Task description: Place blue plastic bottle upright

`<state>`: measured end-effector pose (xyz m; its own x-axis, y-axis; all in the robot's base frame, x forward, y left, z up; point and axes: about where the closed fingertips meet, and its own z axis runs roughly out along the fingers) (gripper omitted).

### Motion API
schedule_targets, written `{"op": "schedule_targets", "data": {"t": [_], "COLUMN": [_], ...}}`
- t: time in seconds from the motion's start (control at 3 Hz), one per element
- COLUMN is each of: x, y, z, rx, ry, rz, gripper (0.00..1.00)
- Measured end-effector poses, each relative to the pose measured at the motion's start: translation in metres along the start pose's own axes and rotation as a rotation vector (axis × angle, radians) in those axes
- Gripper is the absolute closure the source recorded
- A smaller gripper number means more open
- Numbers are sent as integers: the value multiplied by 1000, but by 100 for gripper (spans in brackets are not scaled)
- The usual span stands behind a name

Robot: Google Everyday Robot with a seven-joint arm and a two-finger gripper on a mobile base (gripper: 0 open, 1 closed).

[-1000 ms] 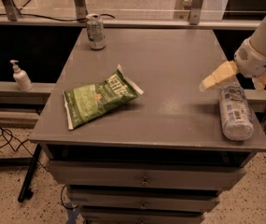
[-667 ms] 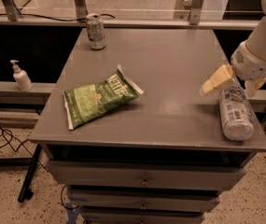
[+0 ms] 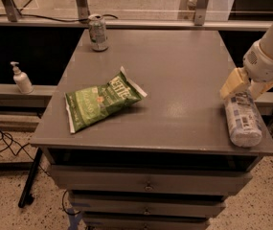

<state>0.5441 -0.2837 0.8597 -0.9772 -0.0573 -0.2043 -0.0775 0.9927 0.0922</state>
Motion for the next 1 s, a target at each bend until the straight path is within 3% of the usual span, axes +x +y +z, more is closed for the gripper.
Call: {"op": "schedule_targets", "data": {"t": [0.33, 0.67, 1.0], "x": [-8, -29, -58], "y": [-7, -4, 5], "z": [-24, -54, -96], "rx": [13, 6, -21], "ry": [-63, -164, -319], "rz": [-13, -71, -175], "gripper": [87, 100, 100]}}
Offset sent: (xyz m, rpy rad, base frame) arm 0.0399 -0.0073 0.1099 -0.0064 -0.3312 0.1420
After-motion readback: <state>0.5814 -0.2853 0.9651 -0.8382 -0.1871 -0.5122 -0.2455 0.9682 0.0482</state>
